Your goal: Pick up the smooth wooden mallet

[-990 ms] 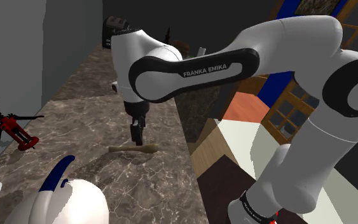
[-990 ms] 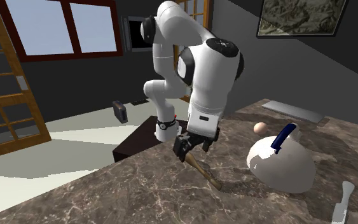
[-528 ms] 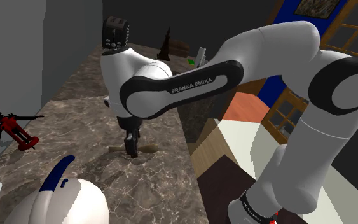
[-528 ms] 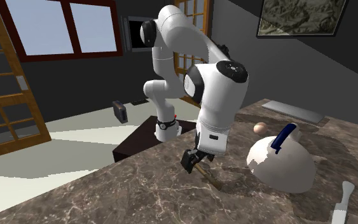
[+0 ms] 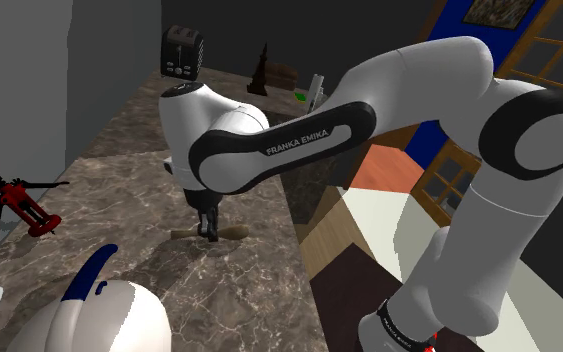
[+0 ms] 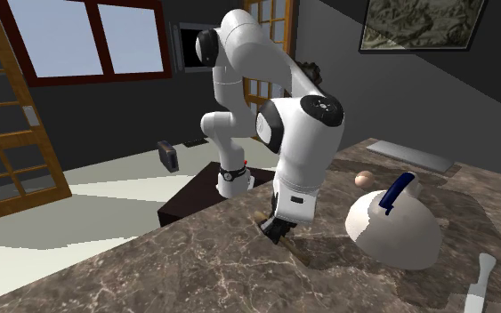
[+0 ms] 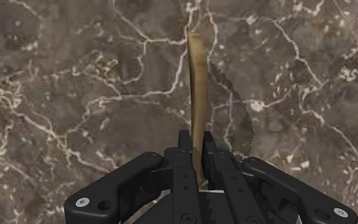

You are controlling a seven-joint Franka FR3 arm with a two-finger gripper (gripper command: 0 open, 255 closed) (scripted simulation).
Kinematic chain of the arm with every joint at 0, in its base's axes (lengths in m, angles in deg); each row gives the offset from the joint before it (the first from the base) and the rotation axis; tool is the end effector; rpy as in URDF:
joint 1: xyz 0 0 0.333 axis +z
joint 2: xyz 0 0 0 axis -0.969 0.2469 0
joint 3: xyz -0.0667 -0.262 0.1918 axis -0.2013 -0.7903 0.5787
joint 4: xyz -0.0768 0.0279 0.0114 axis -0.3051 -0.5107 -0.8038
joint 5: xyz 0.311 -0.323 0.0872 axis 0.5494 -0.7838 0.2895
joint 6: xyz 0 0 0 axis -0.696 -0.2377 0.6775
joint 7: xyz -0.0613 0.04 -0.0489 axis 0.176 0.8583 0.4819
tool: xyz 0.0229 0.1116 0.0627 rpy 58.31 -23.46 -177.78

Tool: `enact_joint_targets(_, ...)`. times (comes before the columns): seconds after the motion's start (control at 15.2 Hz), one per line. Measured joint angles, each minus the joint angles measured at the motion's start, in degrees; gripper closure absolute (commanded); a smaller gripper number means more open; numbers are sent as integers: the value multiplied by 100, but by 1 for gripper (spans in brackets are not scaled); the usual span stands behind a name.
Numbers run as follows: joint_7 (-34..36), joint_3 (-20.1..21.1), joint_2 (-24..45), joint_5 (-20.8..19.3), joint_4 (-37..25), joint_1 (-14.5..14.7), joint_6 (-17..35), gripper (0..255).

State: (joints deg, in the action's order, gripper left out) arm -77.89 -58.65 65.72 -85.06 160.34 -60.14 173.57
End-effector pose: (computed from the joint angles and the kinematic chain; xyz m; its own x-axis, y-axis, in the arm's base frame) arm 0.5003 0.3604 0.3198 0.5963 0.7664 -0.2388 0.7872 -0.6166 -0.0130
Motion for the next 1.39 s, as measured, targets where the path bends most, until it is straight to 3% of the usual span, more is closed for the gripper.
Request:
enact_joint_targets(0.46,1,5,6,6,-19,6,-34,255)
enact_joint_targets(1.39,-153,41,-370,183,-621,-15,-988,255)
